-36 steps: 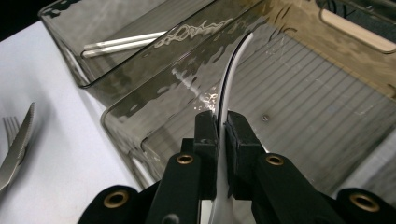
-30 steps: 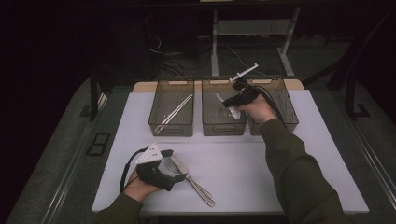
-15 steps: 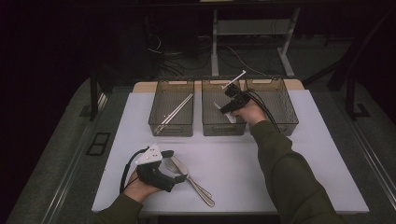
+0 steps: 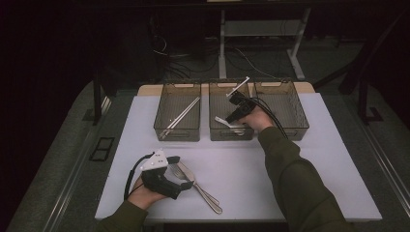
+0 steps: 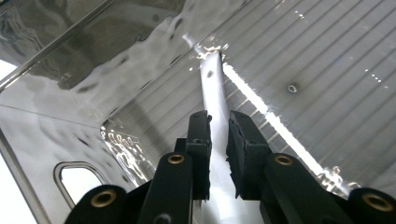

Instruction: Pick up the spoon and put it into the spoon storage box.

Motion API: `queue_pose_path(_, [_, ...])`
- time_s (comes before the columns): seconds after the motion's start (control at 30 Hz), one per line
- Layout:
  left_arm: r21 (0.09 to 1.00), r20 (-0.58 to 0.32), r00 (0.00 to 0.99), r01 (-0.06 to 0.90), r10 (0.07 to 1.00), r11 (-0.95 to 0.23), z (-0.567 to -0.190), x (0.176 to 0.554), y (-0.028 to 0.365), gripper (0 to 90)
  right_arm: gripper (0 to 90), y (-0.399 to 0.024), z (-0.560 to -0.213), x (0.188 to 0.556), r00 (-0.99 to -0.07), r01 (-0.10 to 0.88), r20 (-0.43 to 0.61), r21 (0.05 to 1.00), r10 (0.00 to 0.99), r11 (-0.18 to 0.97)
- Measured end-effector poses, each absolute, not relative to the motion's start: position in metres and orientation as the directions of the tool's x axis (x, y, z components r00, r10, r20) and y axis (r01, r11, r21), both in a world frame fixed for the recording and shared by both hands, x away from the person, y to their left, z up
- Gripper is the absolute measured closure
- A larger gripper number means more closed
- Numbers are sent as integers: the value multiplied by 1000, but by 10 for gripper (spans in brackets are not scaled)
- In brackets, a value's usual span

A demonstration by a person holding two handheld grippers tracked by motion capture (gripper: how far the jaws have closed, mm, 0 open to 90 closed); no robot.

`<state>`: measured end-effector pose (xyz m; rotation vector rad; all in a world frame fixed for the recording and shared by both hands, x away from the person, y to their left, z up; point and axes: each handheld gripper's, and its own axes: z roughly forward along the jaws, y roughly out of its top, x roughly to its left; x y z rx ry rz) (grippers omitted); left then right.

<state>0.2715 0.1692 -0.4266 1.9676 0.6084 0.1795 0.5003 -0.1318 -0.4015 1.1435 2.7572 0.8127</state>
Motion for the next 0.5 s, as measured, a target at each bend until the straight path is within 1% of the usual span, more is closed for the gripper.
queue_pose_path(0.17, [875,-136,861,336,490,-347,-427,271,170,0,689,-138,-395,500,-715,646,154,519,682,559])
queue_pose_path(0.33, [874,-135,860,337,492,-351,-426,272,171,0,558,-148,-380,497,-703,640,192,591,684,492])
queue_pose_path(0.5, [874,-136,858,339,496,-347,-426,272,172,0,477,-158,-363,489,-712,619,236,655,662,432])
